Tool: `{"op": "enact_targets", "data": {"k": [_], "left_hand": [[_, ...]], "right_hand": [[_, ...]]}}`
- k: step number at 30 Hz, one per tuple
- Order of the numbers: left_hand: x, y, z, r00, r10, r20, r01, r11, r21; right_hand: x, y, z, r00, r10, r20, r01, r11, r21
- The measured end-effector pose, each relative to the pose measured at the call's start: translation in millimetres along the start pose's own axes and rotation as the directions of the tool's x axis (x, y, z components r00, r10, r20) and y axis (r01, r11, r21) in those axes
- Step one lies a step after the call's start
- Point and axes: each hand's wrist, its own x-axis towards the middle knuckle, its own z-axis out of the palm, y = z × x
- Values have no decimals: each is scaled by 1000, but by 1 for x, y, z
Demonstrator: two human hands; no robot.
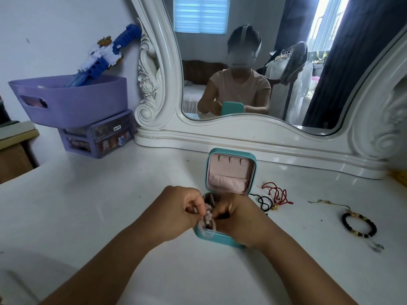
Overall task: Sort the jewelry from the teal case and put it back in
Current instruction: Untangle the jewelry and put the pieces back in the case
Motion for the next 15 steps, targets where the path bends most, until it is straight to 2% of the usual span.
{"op": "enact_targets", "data": {"k": [5, 11, 15], "left_hand": [[1, 1, 1, 998, 35, 46, -38, 997, 70], [-5, 0, 0, 960, 167, 224, -236, 915, 327], [-8, -6, -5, 905, 280, 321, -392, 843, 369]], "right_hand": [[-6, 4, -31, 992, 121, 34, -126, 962, 244], [-19, 3, -41, 983, 94, 155, -114, 986, 121], [-26, 1, -35, 981, -68, 180, 50, 993, 106]]}}
